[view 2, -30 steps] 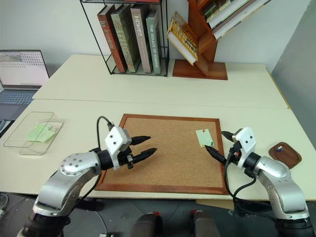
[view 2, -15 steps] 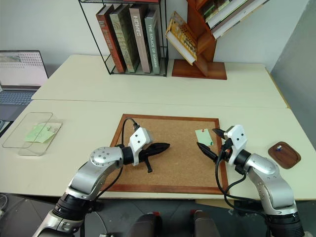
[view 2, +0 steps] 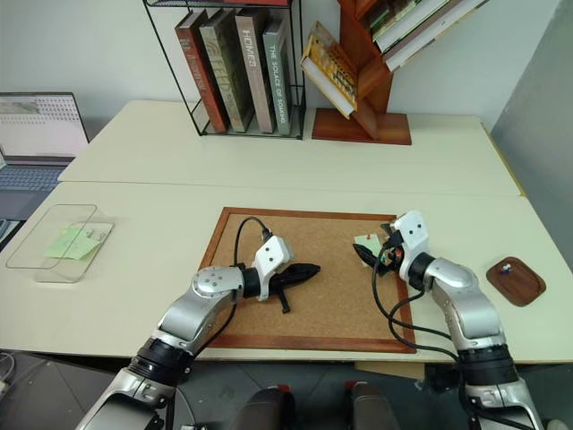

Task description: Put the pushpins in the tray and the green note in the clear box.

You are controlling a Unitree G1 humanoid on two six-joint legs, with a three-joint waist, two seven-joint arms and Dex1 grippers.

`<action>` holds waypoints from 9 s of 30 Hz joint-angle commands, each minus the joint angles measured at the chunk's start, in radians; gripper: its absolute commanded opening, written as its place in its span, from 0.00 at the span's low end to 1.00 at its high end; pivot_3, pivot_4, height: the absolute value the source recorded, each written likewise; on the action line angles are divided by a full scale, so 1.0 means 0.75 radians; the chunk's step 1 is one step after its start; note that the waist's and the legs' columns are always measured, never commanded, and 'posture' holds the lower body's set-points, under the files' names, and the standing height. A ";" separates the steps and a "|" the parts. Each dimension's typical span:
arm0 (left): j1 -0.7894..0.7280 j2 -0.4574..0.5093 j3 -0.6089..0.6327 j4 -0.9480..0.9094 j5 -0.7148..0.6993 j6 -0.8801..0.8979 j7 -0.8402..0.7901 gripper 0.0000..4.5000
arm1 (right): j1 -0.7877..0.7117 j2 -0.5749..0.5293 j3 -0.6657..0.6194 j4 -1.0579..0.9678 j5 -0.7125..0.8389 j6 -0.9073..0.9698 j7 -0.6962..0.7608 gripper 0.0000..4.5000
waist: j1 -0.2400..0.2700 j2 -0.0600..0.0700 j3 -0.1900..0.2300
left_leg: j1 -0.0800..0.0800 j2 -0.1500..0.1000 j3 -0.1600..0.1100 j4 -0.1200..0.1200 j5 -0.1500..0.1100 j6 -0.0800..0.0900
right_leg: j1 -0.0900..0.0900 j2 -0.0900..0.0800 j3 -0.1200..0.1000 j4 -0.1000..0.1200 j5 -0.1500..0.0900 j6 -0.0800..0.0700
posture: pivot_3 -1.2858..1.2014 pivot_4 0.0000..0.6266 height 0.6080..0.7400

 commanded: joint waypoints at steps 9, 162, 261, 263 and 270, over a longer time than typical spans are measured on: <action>0.050 0.014 -0.009 -0.005 0.052 0.003 0.003 0.00 | -0.118 0.054 0.036 0.249 -0.155 -0.181 -0.047 0.77 | -0.001 0.001 -0.001 | 0.000 0.000 0.000 0.000 0.000 0.000 | 0.000 0.000 0.000 0.001 0.000 0.000 | 0.52 0.24 1.00; 0.041 -0.025 -0.035 0.117 0.160 -0.132 0.005 0.00 | 0.339 0.023 -0.057 -0.174 -0.110 -0.157 -0.138 0.49 | 0.004 0.020 -0.019 | -0.001 -0.003 -0.003 -0.002 0.003 0.005 | 0.002 -0.002 0.000 -0.009 -0.003 -0.004 | 0.52 0.24 1.00; 0.054 0.008 -0.054 0.138 0.199 -0.192 -0.019 0.00 | 0.511 -0.168 -0.643 -0.429 0.269 -0.041 -0.165 0.92 | -0.002 0.021 -0.018 | -0.002 -0.002 -0.003 -0.005 0.003 0.004 | 0.001 -0.003 -0.001 -0.011 -0.004 -0.004 | 0.52 0.24 1.00; 0.051 0.007 -0.054 0.142 0.200 -0.193 -0.017 0.00 | 0.516 -0.180 -0.567 -0.487 0.264 -0.005 -0.140 0.92 | -0.003 0.021 -0.018 | -0.002 -0.001 -0.003 -0.005 0.003 0.004 | 0.001 -0.003 -0.001 -0.011 -0.004 -0.004 | 0.52 0.24 1.00; 0.040 0.007 -0.051 0.146 0.196 -0.188 -0.015 0.00 | 0.489 -0.159 -0.245 -0.632 0.222 0.073 -0.082 0.92 | -0.001 0.020 -0.017 | -0.003 -0.001 -0.004 -0.007 0.002 0.004 | 0.001 -0.003 -0.002 -0.013 -0.004 -0.004 | 0.52 0.24 1.00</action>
